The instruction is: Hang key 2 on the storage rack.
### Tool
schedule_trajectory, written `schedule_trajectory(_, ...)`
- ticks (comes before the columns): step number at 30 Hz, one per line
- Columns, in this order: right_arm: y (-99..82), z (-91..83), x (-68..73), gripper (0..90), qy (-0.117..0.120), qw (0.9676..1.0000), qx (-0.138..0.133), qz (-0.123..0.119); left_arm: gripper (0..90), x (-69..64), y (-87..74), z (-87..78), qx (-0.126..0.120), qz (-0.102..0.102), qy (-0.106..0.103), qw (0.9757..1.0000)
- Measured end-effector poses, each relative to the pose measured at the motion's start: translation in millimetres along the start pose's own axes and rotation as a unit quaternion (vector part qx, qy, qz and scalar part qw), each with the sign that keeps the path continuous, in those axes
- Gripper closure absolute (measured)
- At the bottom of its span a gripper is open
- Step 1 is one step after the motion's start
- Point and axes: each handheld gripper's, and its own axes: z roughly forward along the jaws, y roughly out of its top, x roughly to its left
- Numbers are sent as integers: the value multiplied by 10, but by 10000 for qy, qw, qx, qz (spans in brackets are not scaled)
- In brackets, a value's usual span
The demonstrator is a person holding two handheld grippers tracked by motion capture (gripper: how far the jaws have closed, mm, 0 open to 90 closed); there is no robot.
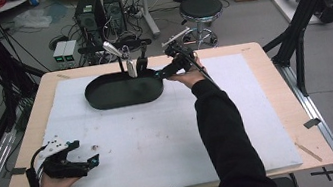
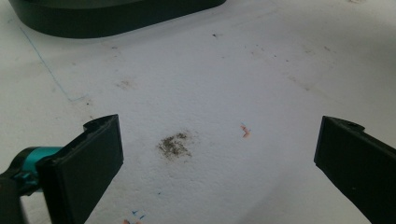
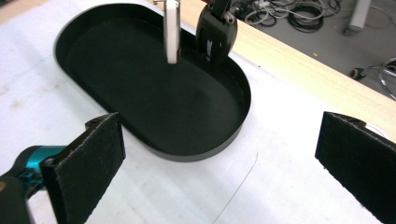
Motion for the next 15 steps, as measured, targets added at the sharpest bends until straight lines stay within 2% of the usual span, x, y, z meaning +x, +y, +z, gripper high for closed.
schedule_trajectory(2,-54,-51,-26,7,144,9997,-109,138,17,1,0,2,27,6,-12,10000)
schedule_trajectory(5,-111,-99,-33,8,106,9999,-39,94,17,-2,1,2,13,0,-19,10000)
schedule_trajectory(9,-206,-188,-55,8,173,9997,-158,110,17,-2,1,-3,7,-14,-12,10000)
schedule_trajectory(15,-366,-256,-98,8,80,9998,-149,92,17,-2,1,-2,43,28,-11,10000)
